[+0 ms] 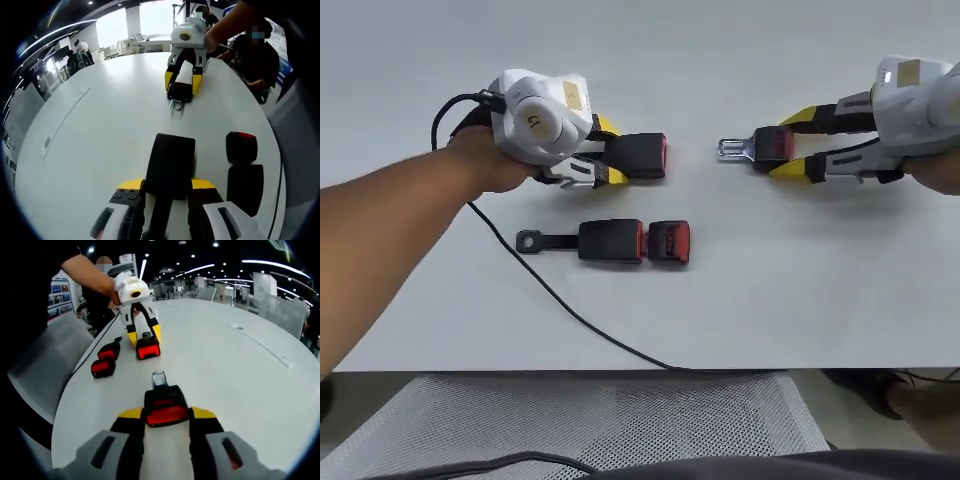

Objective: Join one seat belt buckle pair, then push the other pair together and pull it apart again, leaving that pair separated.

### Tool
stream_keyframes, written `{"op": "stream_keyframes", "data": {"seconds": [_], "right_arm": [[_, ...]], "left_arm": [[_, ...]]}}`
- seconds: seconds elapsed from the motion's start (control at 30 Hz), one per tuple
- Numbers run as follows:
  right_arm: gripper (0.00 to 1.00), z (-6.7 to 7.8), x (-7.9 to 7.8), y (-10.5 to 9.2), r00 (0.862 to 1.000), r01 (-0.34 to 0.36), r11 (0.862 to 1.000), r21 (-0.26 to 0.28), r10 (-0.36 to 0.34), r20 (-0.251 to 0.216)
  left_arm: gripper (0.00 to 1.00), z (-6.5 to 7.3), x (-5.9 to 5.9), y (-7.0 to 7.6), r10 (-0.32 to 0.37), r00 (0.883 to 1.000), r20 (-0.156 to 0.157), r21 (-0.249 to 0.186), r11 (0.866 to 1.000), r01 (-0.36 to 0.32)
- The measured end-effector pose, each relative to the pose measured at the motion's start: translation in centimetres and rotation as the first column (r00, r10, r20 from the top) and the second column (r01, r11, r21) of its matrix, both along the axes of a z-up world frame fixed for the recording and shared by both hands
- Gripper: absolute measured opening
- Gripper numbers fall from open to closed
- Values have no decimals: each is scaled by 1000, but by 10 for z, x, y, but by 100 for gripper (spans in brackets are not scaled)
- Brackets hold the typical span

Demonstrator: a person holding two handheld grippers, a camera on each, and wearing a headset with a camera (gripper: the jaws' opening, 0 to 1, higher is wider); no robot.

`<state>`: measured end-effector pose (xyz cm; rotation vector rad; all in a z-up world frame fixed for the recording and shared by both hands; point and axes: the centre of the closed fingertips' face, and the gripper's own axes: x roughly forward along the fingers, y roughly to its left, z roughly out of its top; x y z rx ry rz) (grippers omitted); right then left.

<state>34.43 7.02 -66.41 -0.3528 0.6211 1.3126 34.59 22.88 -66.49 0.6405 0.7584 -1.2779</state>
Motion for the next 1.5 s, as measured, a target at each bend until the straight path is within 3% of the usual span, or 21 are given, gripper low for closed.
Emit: {"op": "stream_keyframes", "data": {"seconds": [0.87, 1.1, 1.27, 1.5], "right_arm": [[34, -1, 5, 64, 1000, -8, 1000, 17, 8, 4], [34, -1, 6, 66, 999, -33, 999, -20, 34, 11], [34, 0, 4, 81, 999, -43, 999, -20, 43, 10], [33, 1, 5, 79, 999, -38, 999, -23, 38, 2]], "left_arm": [[34, 1, 0, 1, -3, 1000, 1, 8, 1000, 3], [34, 1, 0, 1, 0, 1000, 2, 7, 1000, 0], [34, 1, 0, 1, -7, 1000, 1, 13, 1000, 7], [33, 1, 1, 0, -1, 1000, -2, 12, 1000, 1]]}}
